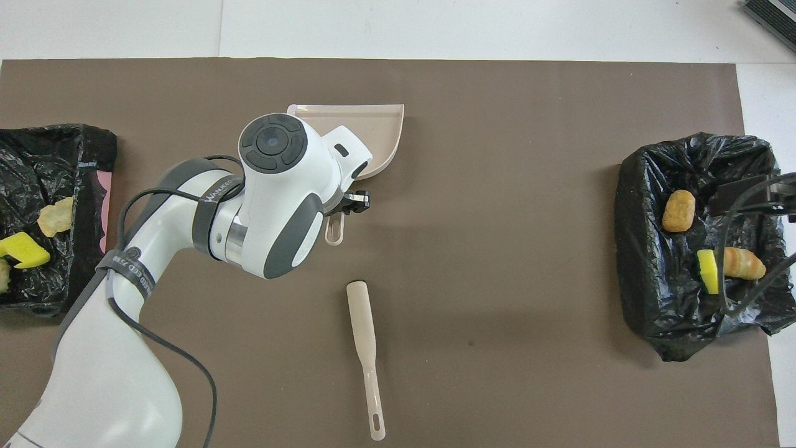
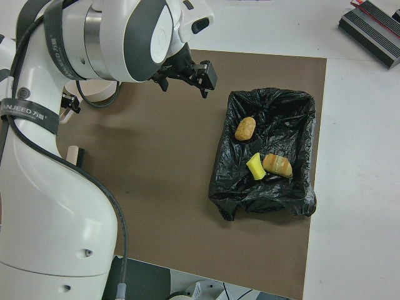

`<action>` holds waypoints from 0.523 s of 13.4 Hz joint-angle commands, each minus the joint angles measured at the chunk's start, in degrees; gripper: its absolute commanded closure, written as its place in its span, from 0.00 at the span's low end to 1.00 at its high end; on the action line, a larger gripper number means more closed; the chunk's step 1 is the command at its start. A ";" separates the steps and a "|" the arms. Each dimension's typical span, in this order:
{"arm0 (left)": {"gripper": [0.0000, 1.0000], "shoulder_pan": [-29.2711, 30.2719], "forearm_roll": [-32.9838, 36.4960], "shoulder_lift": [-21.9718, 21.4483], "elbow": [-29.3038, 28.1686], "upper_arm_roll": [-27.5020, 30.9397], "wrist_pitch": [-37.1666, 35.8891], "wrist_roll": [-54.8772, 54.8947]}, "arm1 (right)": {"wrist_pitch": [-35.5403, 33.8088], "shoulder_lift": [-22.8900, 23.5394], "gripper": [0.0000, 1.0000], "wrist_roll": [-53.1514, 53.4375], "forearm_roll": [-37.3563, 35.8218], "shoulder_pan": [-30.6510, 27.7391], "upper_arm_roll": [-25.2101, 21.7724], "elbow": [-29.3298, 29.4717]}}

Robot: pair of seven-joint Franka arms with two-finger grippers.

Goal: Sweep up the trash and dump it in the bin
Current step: 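Bring the empty dustpan back to the table center with the left gripper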

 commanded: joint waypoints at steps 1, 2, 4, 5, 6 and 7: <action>1.00 -1.64 -0.71 -0.39 -1.59 1.25 0.28 -2.57 | 0.06 -1.22 0.00 -0.58 1.15 -0.37 0.13 -1.37; 0.97 -1.64 -0.71 -0.39 -1.59 1.16 0.19 -2.84 | 0.06 -1.22 0.00 -0.58 1.15 -0.37 0.13 -1.37; 0.78 -1.90 -0.71 -0.91 -2.99 1.16 -0.43 -2.84 | 0.06 -1.22 0.00 -0.58 1.15 -0.46 0.13 -1.37; 0.73 -2.34 -0.71 -1.09 -3.43 1.25 -0.69 -2.84 | 0.06 -1.22 0.00 -0.58 1.15 -0.46 0.13 -1.37; 0.60 -2.34 -0.71 -1.09 -3.44 1.25 -1.13 -2.84 | 0.06 -1.22 0.00 -0.58 1.15 -0.46 0.13 -1.37; 0.39 -2.34 -0.71 -1.09 -3.17 1.25 -1.83 -2.84 | 0.06 -1.22 0.00 -0.58 1.15 -0.46 0.13 -1.37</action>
